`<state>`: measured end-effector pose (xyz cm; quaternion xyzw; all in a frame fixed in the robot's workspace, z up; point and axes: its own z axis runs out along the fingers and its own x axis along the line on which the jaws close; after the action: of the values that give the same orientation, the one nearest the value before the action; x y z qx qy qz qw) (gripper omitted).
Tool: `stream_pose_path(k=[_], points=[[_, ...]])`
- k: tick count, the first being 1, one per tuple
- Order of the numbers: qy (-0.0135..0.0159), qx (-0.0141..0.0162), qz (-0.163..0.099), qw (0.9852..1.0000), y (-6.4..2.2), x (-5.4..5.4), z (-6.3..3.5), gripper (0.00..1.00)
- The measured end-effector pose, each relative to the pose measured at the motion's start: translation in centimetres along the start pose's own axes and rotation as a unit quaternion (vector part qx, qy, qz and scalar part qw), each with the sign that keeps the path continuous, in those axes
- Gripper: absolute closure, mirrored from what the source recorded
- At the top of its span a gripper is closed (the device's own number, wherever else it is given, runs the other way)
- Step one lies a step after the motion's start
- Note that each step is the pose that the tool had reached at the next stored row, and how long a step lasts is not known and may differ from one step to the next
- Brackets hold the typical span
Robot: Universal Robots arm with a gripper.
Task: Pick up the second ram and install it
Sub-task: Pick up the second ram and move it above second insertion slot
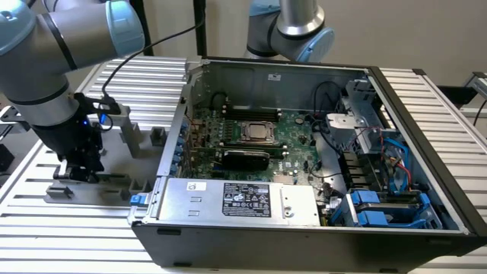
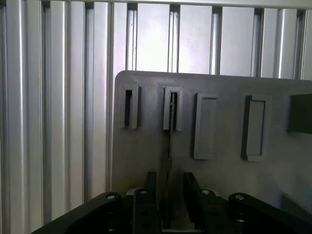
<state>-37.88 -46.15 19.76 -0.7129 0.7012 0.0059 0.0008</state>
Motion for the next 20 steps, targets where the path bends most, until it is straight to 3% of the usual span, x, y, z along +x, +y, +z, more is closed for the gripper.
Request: stream_pose_path(k=[4,6,8,9,14,15,20], points=[[0.0,0.0,0.0,1.0,0.0,0.0,0.1,0.64],[-0.0001,0.0,0.0,1.0,0.0,0.0,0.11,0.72],[0.0,-0.0001,0.0,1.0,0.0,0.0,0.11,0.72],[0.0,-0.0002,0.0,1.0,0.0,0.0,0.11,0.79],[0.0,-0.0004,0.0,1.0,0.0,0.0,0.11,0.82],[0.0,-0.0005,0.0,1.0,0.0,0.0,0.11,0.87],[-0.0001,-0.0006,0.0,1.0,-0.01,0.0,0.11,0.87]])
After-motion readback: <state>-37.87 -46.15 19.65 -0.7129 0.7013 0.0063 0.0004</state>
